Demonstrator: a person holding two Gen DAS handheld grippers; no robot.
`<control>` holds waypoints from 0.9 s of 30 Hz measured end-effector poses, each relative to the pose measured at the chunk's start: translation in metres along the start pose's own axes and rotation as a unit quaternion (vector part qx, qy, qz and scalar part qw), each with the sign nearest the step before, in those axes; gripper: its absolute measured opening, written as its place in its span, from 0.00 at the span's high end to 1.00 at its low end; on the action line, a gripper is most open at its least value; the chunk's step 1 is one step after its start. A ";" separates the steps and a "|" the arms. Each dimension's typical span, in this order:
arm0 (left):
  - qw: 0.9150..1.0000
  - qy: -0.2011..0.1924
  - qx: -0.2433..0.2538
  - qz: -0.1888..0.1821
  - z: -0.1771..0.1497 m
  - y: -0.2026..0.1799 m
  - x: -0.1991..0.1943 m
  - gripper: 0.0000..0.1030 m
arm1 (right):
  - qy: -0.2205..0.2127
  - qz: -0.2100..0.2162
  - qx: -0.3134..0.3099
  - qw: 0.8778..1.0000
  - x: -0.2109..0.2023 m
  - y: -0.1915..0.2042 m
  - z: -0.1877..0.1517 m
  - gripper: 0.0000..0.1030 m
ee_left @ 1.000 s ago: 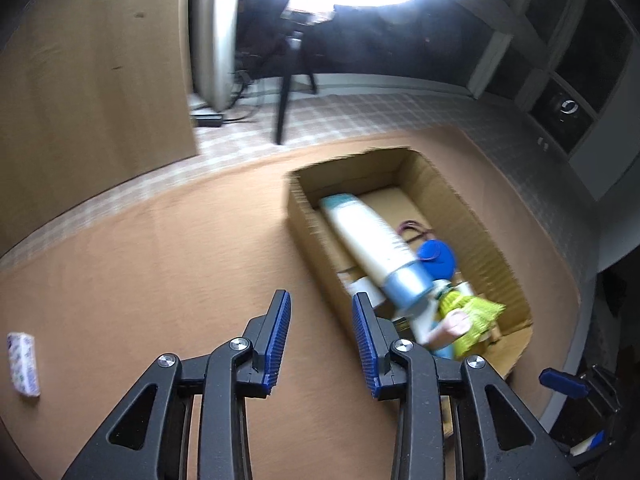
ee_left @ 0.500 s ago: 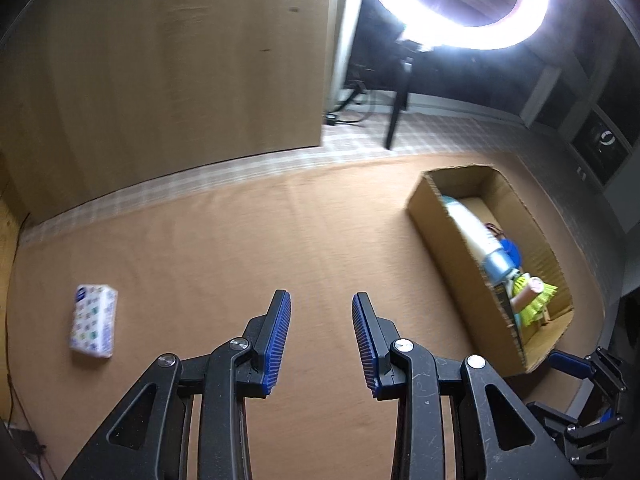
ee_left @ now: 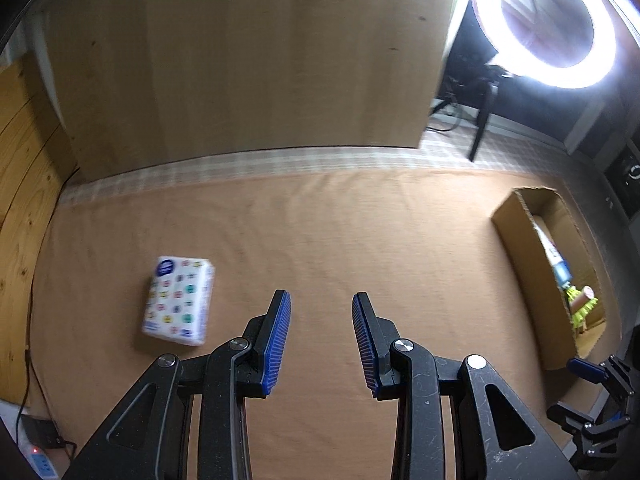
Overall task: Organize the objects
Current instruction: 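Move the left tool from the box to the tissue pack, then close the left gripper on the tissue pack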
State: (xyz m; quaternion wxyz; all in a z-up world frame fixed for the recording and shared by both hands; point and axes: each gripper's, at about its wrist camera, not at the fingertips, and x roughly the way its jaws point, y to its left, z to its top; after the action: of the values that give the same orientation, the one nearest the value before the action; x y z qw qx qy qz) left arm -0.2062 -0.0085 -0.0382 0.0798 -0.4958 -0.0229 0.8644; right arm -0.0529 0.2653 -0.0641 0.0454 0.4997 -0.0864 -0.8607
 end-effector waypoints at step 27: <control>0.983 0.061 -0.167 -0.049 0.026 0.159 0.070 0.67 | 0.026 -0.004 -0.009 1.000 0.024 0.013 0.012 0.37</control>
State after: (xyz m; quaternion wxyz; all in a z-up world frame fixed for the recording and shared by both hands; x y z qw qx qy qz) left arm -0.2812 -0.1529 -0.1036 0.0396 -0.5519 -0.1860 0.8119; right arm -0.0758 0.2498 -0.0765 0.0488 0.5223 -0.0755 -0.8480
